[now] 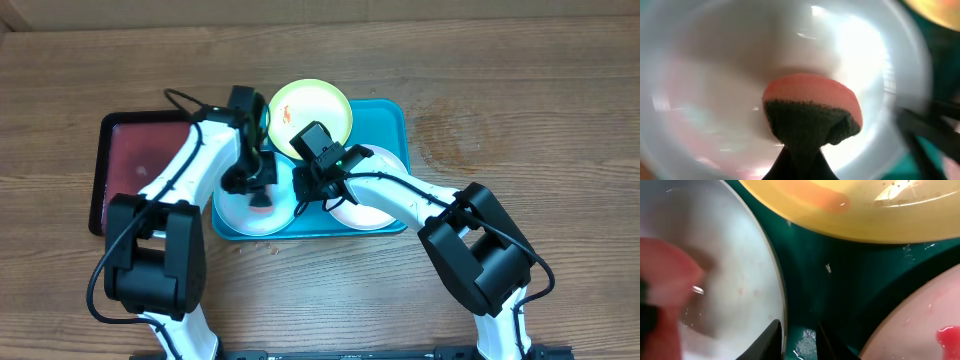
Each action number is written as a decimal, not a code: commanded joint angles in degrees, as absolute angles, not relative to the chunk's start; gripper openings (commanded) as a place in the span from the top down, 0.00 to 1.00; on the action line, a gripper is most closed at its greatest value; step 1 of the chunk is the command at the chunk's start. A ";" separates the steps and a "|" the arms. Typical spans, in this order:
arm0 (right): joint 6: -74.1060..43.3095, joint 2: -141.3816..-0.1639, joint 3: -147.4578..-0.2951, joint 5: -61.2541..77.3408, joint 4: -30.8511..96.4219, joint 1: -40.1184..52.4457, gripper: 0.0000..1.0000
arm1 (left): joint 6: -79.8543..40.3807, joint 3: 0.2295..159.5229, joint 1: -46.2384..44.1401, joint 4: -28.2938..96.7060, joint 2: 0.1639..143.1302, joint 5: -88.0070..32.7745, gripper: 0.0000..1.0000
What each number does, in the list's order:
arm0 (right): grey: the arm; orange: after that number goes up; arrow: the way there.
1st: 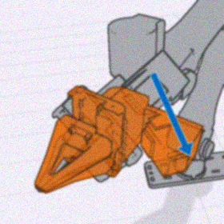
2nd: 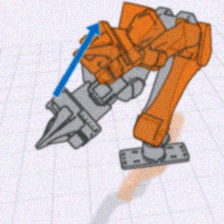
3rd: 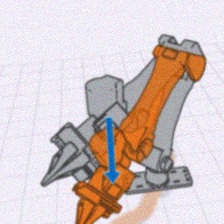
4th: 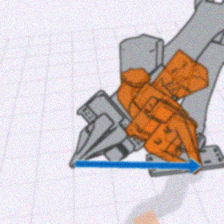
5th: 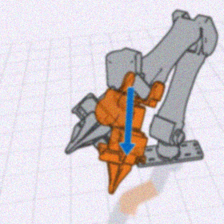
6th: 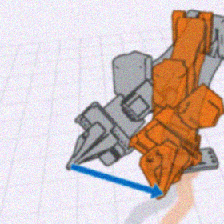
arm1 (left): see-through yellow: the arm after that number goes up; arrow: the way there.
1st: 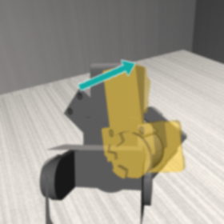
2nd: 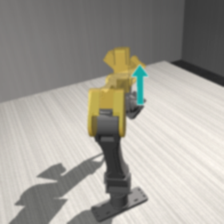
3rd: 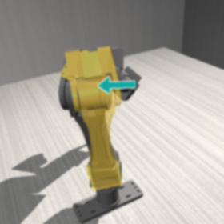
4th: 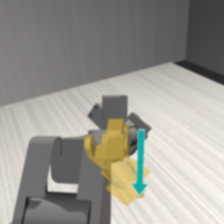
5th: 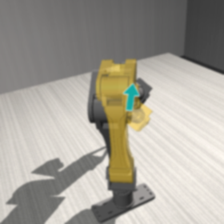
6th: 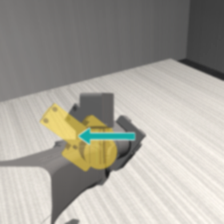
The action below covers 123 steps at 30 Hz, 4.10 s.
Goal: Clean dirty plates on tray and stack at the side
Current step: 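Regrasp the sponge with the left gripper and scrub the light blue plate, then return the sponge to the red water tray with the left gripper, then lift the light blue plate off the teal tray with the right gripper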
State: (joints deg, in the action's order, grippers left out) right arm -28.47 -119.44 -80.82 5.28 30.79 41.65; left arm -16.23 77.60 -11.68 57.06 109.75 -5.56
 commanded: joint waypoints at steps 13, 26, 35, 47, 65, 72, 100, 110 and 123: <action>-28.53 -119.81 -80.20 4.56 30.48 41.56 0.75 | -17.02 68.99 -11.66 49.30 112.25 11.92 0.96; -28.53 -119.81 -80.23 4.54 30.48 41.56 0.78 | -31.83 71.29 -11.66 52.36 111.44 40.88 0.96; -26.50 -119.48 -85.32 4.80 33.95 41.58 0.84 | -37.10 82.81 -6.92 60.58 100.57 28.18 0.96; -18.74 -119.46 -103.02 -4.60 50.41 42.76 0.96 | -23.73 80.95 15.66 60.86 96.31 -0.05 0.96; -21.17 -119.72 -100.27 -3.33 50.11 43.07 0.54 | -23.75 78.46 20.71 51.92 103.13 -0.89 0.96; -21.19 -119.72 -97.93 -3.33 47.18 42.96 0.54 | -23.73 78.48 20.75 48.14 111.15 -0.38 0.96; -19.94 -127.83 -97.82 -2.70 39.90 43.03 0.38 | -23.77 104.42 20.95 73.69 113.38 -0.23 0.00; -20.40 -130.21 -97.82 -2.59 41.25 43.07 0.74 | -23.77 104.40 20.95 73.63 113.38 -0.01 0.00; -20.91 -127.72 -109.03 -6.15 54.52 43.44 0.96 | -23.77 104.40 20.95 73.45 113.38 0.01 0.00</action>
